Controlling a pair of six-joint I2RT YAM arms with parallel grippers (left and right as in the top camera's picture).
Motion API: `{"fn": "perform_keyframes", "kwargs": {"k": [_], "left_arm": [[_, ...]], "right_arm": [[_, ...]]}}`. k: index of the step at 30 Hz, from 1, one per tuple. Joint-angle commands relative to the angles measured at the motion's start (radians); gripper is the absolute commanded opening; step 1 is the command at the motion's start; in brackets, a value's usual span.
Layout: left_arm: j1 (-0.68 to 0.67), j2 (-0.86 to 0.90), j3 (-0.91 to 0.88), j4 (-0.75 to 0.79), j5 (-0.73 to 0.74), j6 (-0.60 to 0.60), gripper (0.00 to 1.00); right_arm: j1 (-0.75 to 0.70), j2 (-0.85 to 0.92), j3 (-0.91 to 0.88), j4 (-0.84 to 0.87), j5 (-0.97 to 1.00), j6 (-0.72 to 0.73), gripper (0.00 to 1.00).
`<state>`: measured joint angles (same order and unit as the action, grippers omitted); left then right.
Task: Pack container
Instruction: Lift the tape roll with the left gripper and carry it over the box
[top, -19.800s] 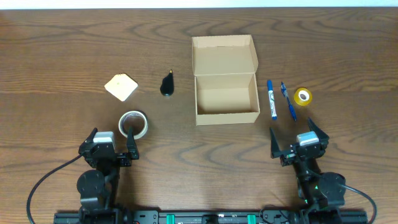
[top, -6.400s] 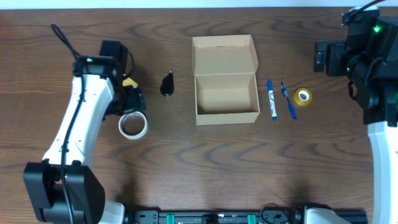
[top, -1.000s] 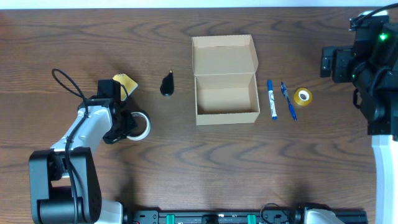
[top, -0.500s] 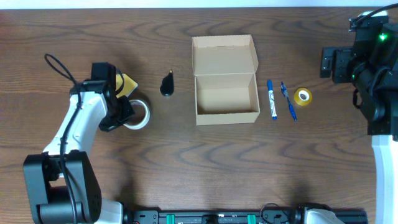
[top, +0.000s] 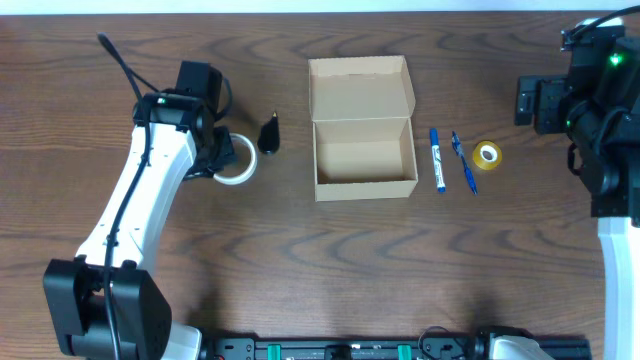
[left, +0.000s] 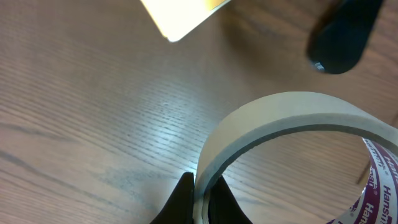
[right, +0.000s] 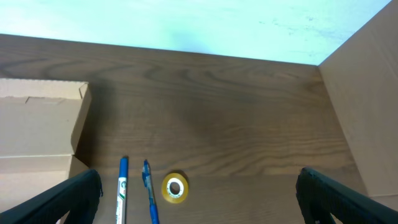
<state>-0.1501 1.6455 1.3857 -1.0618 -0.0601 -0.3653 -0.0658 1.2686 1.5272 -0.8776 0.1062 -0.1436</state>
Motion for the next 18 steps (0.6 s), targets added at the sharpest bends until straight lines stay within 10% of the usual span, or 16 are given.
{"fn": "perform_keyframes", "kwargs": {"k": [1, 18], "left_arm": [[-0.019, -0.011, 0.057, -0.015, -0.023, 0.006, 0.06], [-0.208, -0.011, 0.132, -0.003, 0.009, -0.017, 0.06]], "right_arm": [[0.011, -0.005, 0.025, -0.002, 0.009, -0.015, 0.99], [0.014, -0.005, 0.025, 0.0, -0.013, -0.015, 0.99]]}}
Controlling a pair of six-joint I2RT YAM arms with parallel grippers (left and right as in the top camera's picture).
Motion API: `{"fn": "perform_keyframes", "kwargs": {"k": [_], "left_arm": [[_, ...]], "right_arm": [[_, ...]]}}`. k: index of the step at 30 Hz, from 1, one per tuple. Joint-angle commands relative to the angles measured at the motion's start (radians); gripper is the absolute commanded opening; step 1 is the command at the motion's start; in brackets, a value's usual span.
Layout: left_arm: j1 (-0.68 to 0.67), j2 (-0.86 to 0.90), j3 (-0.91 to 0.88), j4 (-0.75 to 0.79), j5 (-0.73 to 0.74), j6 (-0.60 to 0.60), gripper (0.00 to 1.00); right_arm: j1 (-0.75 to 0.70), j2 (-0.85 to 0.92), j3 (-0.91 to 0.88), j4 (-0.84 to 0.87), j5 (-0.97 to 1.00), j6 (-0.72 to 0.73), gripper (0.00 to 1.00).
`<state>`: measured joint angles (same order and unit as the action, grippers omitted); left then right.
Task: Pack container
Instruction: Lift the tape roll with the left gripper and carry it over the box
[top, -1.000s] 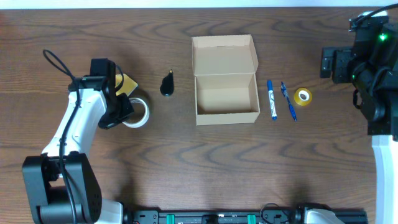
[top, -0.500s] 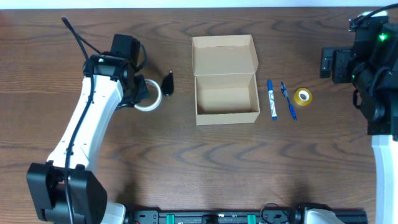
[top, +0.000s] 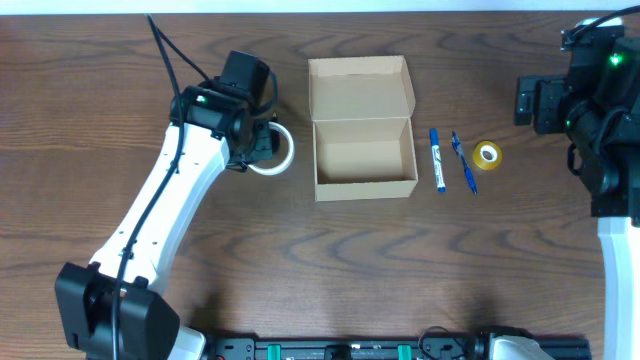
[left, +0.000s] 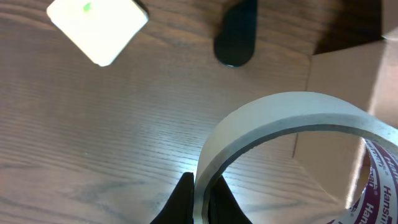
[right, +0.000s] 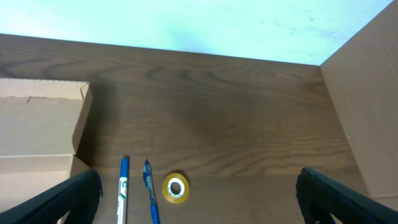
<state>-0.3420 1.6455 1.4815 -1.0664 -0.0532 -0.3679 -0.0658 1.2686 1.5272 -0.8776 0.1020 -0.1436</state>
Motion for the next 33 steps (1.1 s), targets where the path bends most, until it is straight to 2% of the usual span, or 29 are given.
{"fn": "perform_keyframes", "kwargs": {"k": [1, 7, 12, 22, 27, 33], "left_arm": [[-0.032, -0.011, 0.045, 0.002, 0.002, -0.016, 0.06], [-0.11, -0.011, 0.081, 0.056, 0.001, -0.022, 0.06], [-0.117, 0.018, 0.081, 0.083, 0.002, -0.053, 0.06], [-0.13, 0.135, 0.142, 0.098, 0.08, -0.021, 0.06], [-0.166, 0.211, 0.27, 0.061, 0.08, -0.001, 0.05], [-0.219, 0.333, 0.422, -0.067, 0.064, 0.062, 0.05]], "right_arm": [[0.015, -0.005, 0.025, 0.0, -0.009, -0.015, 0.99], [0.015, -0.005, 0.025, 0.002, -0.031, -0.015, 0.99], [0.015, -0.005, 0.025, 0.001, -0.031, -0.015, 0.99], [0.015, -0.005, 0.025, 0.003, -0.031, -0.015, 0.99], [0.015, -0.005, 0.025, 0.002, -0.031, -0.015, 0.99], [0.015, -0.005, 0.025, -0.002, -0.031, -0.015, 0.99]]}}
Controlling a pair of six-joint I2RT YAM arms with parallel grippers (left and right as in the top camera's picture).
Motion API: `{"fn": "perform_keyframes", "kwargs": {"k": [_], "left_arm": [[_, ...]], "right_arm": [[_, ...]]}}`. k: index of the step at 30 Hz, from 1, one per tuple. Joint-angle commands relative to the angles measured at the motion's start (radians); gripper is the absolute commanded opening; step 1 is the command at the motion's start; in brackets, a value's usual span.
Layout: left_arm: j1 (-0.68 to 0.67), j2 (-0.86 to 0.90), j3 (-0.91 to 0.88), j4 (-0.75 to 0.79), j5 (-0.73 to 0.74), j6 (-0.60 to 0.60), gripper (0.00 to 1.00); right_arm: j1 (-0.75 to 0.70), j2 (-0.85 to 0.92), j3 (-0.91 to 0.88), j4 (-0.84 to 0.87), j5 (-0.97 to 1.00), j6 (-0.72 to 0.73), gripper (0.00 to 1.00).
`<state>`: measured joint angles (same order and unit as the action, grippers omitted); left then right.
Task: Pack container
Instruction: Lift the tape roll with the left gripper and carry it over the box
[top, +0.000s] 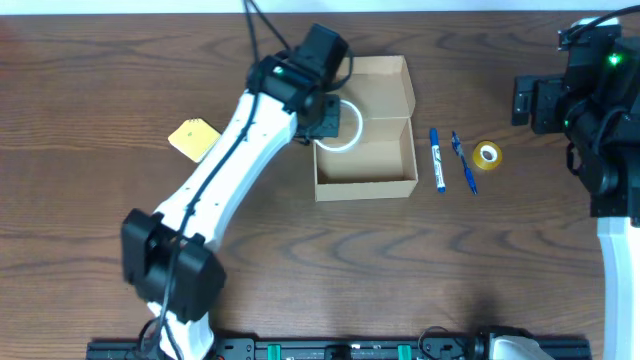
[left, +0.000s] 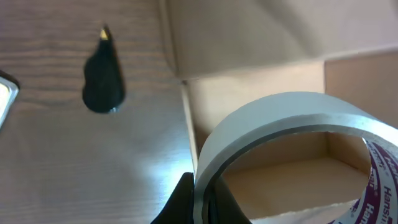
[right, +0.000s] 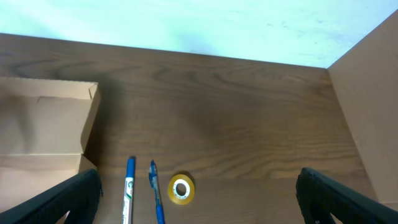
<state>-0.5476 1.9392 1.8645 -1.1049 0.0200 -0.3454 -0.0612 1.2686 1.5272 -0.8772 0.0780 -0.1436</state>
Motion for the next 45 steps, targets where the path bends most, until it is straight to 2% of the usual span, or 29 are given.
{"fn": "perform_keyframes", "kwargs": {"k": [1, 15, 25, 37, 45], "left_arm": [[-0.015, 0.045, 0.039, -0.034, -0.009, 0.04, 0.05], [-0.02, 0.049, 0.039, -0.08, -0.001, 0.063, 0.05], [-0.063, 0.053, 0.039, -0.045, -0.002, 0.053, 0.05], [-0.064, 0.098, 0.053, -0.033, -0.033, 0.05, 0.05], [-0.06, 0.098, 0.112, -0.056, -0.107, 0.051, 0.05]], "right_arm": [[0.01, -0.005, 0.025, -0.002, -0.006, -0.015, 0.99], [0.011, -0.005, 0.025, 0.003, -0.007, -0.015, 0.99], [0.011, -0.005, 0.025, 0.002, -0.007, -0.014, 0.99], [0.011, -0.005, 0.025, -0.002, -0.007, -0.014, 0.99], [0.01, -0.005, 0.025, -0.003, -0.007, -0.015, 0.99]]}}
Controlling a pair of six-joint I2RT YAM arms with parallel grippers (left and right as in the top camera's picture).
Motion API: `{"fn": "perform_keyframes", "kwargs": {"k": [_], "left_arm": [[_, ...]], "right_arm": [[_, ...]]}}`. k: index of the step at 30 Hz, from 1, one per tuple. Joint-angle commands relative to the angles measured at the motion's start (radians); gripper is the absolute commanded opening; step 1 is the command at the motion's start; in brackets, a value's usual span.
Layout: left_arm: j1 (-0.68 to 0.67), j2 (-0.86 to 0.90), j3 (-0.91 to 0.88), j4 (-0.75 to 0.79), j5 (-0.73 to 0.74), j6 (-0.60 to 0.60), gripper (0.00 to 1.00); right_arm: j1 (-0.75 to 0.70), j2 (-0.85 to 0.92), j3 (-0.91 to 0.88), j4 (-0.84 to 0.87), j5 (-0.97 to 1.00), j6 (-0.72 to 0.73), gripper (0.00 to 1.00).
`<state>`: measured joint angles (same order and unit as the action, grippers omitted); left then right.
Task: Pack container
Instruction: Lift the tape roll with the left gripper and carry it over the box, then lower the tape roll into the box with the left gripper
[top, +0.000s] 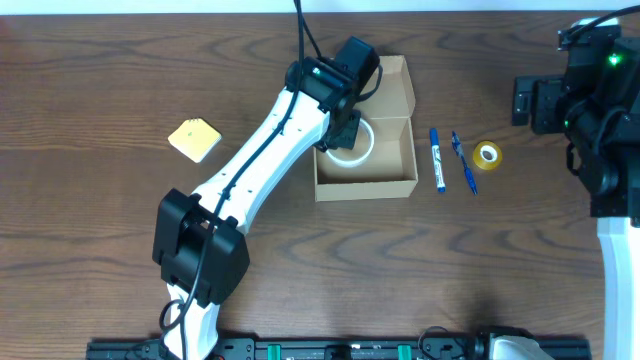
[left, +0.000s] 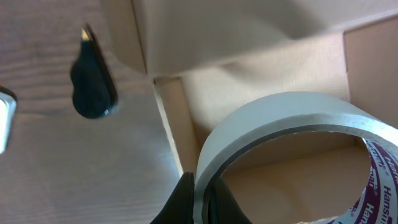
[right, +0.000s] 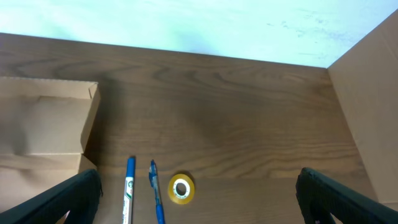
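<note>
The open cardboard box (top: 385, 178) stands mid-table, its lid (top: 390, 80) folded back. My left gripper (left: 200, 200) is shut on the rim of a white masking tape roll (left: 283, 115) and holds it over the box's left half; the roll (top: 352, 146) shows there from overhead too. A blue marker (top: 437, 160), a blue pen (top: 464, 163) and a small yellow tape roll (top: 487, 154) lie right of the box. My right gripper (right: 198, 190) hangs open, high above these three.
A black teardrop-shaped object (left: 93, 99) lies just left of the box, hidden under my left arm from overhead. A yellow pad (top: 193, 139) sits at the left. A tall cardboard wall (right: 367, 106) rises at the right edge of the right wrist view.
My left gripper has carried the tape roll from the box's back-left corner to farther over its inside. The right arm has not moved.
The left gripper held the tape roll at the table's left, next to the black object. Then it was closer to the box, then at the box's back-left corner, and now over the inside. The right gripper has stayed open and high throughout.
</note>
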<state>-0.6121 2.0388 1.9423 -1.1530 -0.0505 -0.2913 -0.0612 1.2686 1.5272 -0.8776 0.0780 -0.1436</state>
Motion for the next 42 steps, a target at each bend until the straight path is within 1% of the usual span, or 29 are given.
{"fn": "perform_keyframes", "kwargs": {"k": [1, 6, 24, 34, 42], "left_arm": [[0.005, -0.001, 0.04, -0.01, -0.04, -0.003, 0.05], [0.005, -0.001, 0.077, -0.033, -0.089, -0.003, 0.05], [0.017, -0.001, 0.085, -0.019, -0.088, 0.0, 0.06], [0.015, -0.001, 0.085, 0.037, -0.08, 0.0, 0.06], [0.025, 0.014, 0.084, 0.047, -0.08, 0.004, 0.06]], "right_arm": [[0.01, -0.005, 0.025, -0.003, -0.007, -0.015, 0.99], [0.01, -0.005, 0.025, -0.008, -0.006, -0.015, 0.99], [0.011, -0.005, 0.025, -0.02, -0.007, -0.015, 0.99], [0.011, -0.005, 0.025, -0.022, -0.007, -0.015, 0.99], [0.021, -0.02, 0.025, -0.02, -0.006, -0.015, 0.99]]}}
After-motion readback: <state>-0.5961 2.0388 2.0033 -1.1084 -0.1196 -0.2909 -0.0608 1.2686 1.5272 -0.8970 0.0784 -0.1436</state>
